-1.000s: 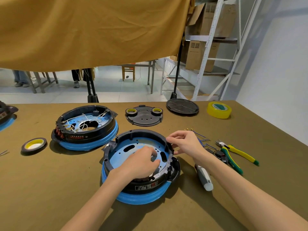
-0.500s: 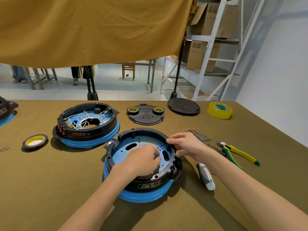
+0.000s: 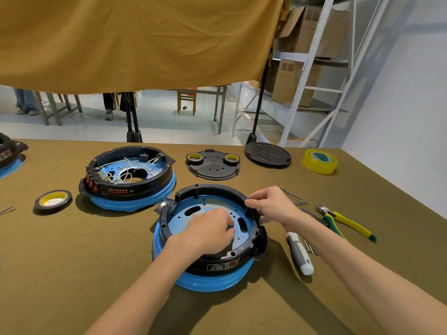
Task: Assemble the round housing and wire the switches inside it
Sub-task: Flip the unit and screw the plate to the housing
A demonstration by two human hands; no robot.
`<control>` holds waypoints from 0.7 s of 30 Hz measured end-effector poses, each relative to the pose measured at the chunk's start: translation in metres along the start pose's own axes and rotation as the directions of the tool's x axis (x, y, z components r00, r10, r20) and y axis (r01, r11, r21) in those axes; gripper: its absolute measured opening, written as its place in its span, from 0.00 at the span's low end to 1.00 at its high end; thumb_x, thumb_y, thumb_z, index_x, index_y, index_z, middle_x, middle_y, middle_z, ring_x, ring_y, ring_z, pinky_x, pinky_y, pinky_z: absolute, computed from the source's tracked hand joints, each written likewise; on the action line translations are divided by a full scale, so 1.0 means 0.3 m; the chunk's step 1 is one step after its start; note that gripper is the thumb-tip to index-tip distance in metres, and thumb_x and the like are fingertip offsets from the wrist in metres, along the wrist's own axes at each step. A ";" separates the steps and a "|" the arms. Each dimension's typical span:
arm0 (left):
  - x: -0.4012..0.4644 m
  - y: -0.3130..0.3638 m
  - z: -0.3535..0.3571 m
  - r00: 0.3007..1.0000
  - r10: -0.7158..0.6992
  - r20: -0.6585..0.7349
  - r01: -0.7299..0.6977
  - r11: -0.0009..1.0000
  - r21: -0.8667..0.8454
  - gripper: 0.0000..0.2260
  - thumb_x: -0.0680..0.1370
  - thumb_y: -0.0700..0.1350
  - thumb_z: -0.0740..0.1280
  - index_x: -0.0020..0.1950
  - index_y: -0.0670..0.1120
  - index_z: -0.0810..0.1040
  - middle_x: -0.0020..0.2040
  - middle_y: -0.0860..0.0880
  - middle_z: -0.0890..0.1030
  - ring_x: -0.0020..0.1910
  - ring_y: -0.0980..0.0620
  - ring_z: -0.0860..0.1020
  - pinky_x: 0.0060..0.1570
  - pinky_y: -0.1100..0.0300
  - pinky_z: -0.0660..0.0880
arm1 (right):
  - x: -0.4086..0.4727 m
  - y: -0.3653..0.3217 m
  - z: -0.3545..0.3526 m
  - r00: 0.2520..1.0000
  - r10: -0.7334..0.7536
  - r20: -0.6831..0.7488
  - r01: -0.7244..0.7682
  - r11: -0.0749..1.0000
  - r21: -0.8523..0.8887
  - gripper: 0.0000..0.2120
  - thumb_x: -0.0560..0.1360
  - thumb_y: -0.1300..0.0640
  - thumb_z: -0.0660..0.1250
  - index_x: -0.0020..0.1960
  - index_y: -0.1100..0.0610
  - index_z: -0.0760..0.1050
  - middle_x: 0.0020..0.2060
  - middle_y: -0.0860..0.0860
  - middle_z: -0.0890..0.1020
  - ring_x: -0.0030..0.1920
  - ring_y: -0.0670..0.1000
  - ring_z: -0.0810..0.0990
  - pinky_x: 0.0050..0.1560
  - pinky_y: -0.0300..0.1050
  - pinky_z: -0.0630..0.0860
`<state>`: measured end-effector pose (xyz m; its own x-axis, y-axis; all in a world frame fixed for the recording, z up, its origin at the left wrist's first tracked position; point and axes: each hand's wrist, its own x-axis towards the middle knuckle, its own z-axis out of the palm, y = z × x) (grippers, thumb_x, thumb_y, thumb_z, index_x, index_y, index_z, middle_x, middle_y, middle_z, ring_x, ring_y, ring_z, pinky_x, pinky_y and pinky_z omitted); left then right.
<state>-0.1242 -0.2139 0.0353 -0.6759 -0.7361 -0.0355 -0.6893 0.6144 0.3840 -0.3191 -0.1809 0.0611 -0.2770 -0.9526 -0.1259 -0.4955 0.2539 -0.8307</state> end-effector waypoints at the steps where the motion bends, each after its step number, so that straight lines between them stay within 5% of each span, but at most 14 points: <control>1: 0.001 0.000 0.002 1.000 0.000 0.005 0.000 1.000 0.001 0.14 0.83 0.52 0.62 0.61 0.49 0.83 0.59 0.49 0.83 0.57 0.47 0.80 0.58 0.47 0.78 | -0.001 -0.001 0.002 1.000 -0.003 0.002 0.003 1.000 -0.002 0.09 0.81 0.57 0.69 0.60 0.56 0.83 0.49 0.50 0.85 0.48 0.46 0.84 0.36 0.38 0.82; 8: 0.006 0.000 0.008 1.000 -0.017 -0.003 0.016 0.999 -0.038 0.14 0.83 0.52 0.62 0.59 0.48 0.84 0.57 0.48 0.84 0.53 0.48 0.82 0.56 0.47 0.81 | 0.007 -0.002 -0.001 0.999 0.011 0.031 -0.012 1.000 0.018 0.04 0.80 0.55 0.71 0.52 0.48 0.83 0.46 0.46 0.85 0.45 0.44 0.84 0.34 0.38 0.81; 13: 0.053 0.013 -0.012 0.990 -0.138 0.038 0.143 0.953 -0.268 0.09 0.82 0.48 0.62 0.53 0.46 0.79 0.47 0.46 0.81 0.45 0.46 0.80 0.48 0.52 0.78 | 0.009 0.004 -0.015 0.990 0.120 0.079 -0.130 0.981 0.144 0.07 0.79 0.50 0.72 0.54 0.51 0.85 0.49 0.51 0.87 0.48 0.50 0.86 0.41 0.44 0.83; 16: 0.088 0.033 -0.038 0.968 -0.202 0.150 0.240 0.920 -0.310 0.15 0.83 0.49 0.61 0.68 0.44 0.69 0.48 0.50 0.74 0.49 0.48 0.78 0.48 0.51 0.76 | 0.013 0.021 -0.023 0.965 0.225 0.137 -0.246 0.956 0.159 0.14 0.79 0.47 0.72 0.59 0.54 0.82 0.55 0.57 0.85 0.55 0.57 0.84 0.49 0.49 0.82; 18: 0.097 0.057 -0.044 0.953 -0.215 0.214 0.277 0.904 -0.326 0.26 0.83 0.49 0.59 0.79 0.41 0.57 0.42 0.52 0.70 0.41 0.54 0.74 0.38 0.56 0.71 | 0.008 0.035 -0.027 0.949 0.267 0.166 -0.293 0.943 0.160 0.18 0.78 0.44 0.72 0.60 0.55 0.80 0.57 0.58 0.83 0.57 0.58 0.83 0.51 0.50 0.82; 21: 0.096 0.072 -0.039 0.954 -0.212 0.214 0.274 0.904 -0.328 0.31 0.84 0.49 0.58 0.82 0.41 0.47 0.39 0.52 0.70 0.34 0.54 0.72 0.30 0.60 0.66 | 0.004 0.038 -0.042 0.926 0.301 0.229 -0.343 0.923 0.176 0.26 0.75 0.41 0.74 0.63 0.58 0.77 0.57 0.59 0.83 0.54 0.55 0.84 0.52 0.50 0.83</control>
<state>-0.1557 -0.2252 0.0533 -0.5545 -0.7711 -0.3128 -0.7230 0.2603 0.6399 -0.3356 -0.1771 0.0583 -0.2171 -0.8440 -0.4904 -0.2175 0.5316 -0.8186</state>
